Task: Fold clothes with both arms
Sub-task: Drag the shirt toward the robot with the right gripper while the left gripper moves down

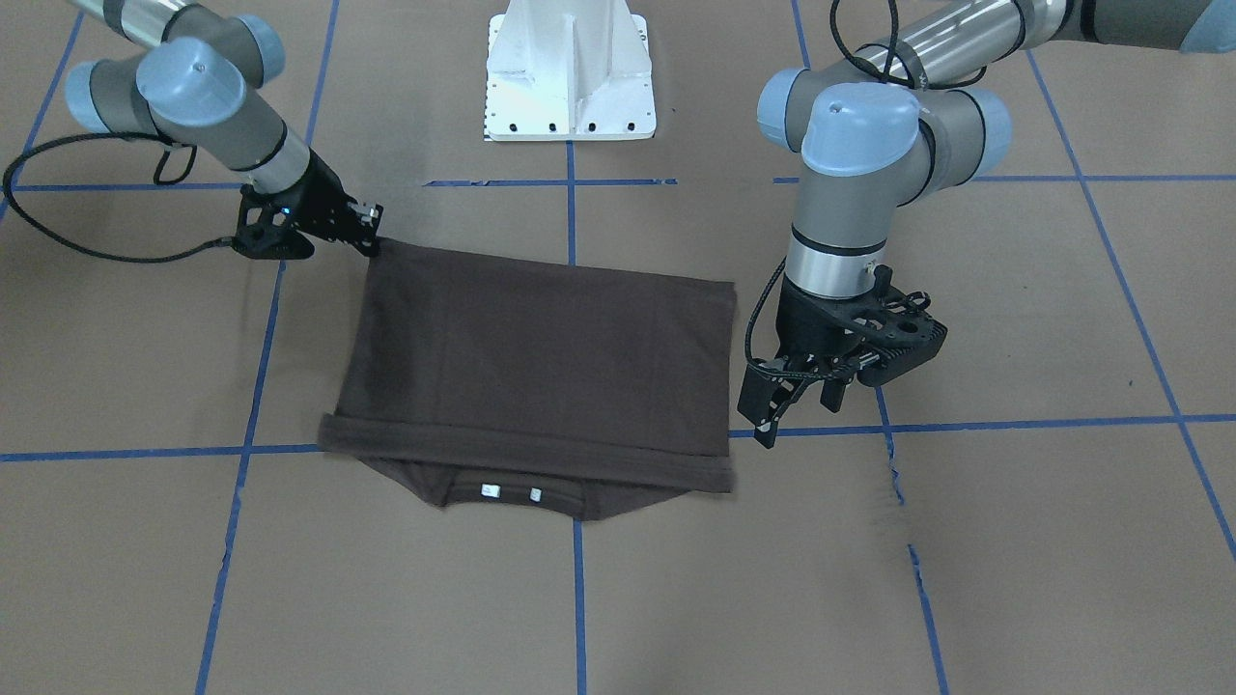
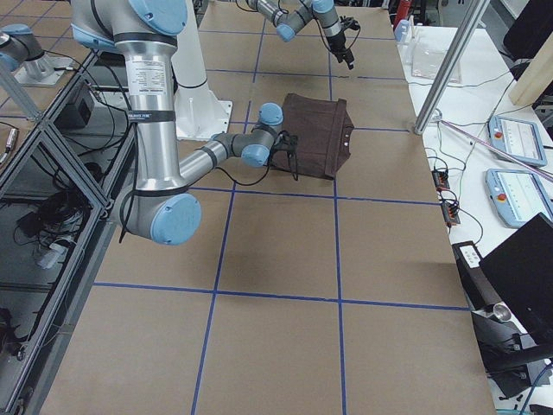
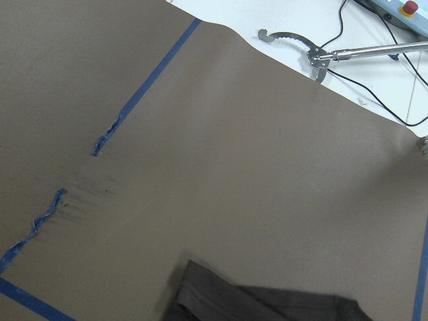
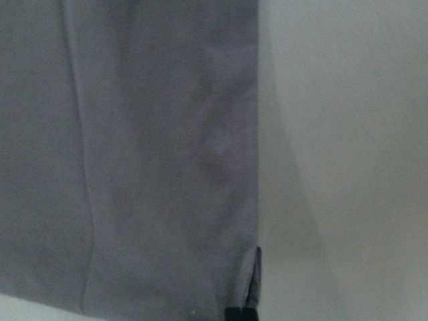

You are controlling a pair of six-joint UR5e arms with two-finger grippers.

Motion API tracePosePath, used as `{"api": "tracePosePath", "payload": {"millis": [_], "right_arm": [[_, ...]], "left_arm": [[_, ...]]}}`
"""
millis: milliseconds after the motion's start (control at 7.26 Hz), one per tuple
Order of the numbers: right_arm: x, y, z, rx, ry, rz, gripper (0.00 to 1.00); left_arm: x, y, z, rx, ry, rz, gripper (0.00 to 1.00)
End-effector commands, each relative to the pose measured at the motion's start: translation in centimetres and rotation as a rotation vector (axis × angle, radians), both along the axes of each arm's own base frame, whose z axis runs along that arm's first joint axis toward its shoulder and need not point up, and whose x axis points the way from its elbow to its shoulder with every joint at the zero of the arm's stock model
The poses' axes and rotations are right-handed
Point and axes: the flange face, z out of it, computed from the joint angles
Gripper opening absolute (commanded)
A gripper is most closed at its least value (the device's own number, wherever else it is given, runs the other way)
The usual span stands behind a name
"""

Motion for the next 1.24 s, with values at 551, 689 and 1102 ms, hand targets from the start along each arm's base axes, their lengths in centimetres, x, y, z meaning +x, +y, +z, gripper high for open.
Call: {"api": "tracePosePath", "payload": {"millis": [551,689,1102], "right_arm": [[4.4,11.2,-1.2,-0.041,0.005,-0.161,1.0],[5.0,7.4,-3.8,-0.014,-0.057,-0.065,1.0],[4.8,-5.0,-13.1,0.132,-0.224,0.178,1.0]], "left_arm": [[4.6,9.1,-3.7,0.013,0.045,0.152,1.0],[5.9,13.8,-3.7,-0.032,0.093,0.261,1.0],[14.2,26.0,-2.9,-0.325,0.198,0.246,0.99]]}}
